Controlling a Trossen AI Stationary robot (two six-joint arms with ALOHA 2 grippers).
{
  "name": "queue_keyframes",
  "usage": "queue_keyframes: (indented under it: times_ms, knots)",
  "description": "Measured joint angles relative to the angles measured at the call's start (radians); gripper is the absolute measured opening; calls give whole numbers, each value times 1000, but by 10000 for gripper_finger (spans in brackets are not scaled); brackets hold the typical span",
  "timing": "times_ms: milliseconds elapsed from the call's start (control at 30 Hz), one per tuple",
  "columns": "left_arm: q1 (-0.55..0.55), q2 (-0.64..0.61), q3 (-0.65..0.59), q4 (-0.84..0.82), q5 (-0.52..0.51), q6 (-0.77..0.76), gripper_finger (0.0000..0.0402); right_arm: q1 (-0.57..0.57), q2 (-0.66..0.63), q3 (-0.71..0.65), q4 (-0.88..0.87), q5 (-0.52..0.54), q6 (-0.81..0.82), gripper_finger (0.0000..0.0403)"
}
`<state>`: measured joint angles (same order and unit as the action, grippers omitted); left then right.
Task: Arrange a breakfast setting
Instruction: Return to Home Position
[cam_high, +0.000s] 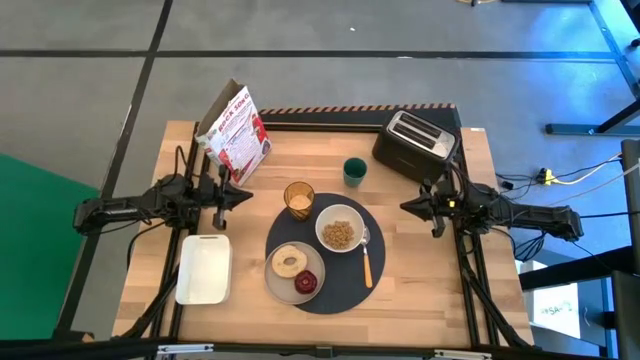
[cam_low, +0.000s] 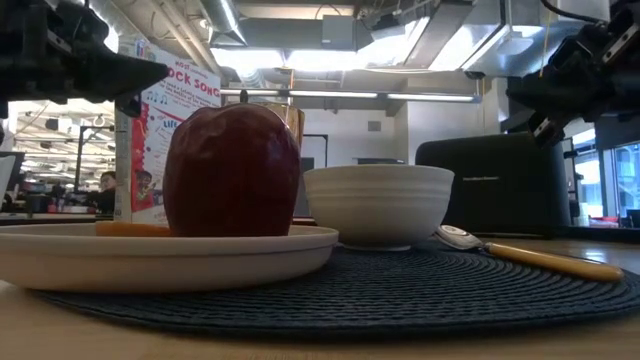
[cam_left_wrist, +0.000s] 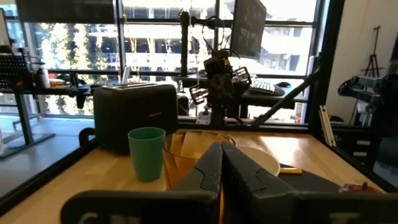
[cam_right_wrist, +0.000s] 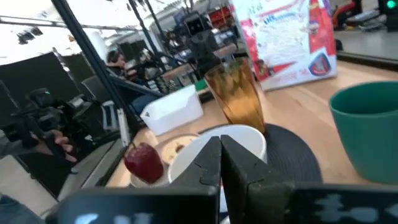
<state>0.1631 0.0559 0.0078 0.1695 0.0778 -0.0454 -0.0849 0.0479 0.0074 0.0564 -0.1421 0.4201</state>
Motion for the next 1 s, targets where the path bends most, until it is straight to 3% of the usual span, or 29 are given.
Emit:
queue_keyframes:
  times_ms: [333,1000]
  knots:
    - [0,0,0,-29,45,12,0,0,0,0,-25,90,5,1]
    - [0,1,0,-27,43,3,0,0,0,0,-31,90,2,1]
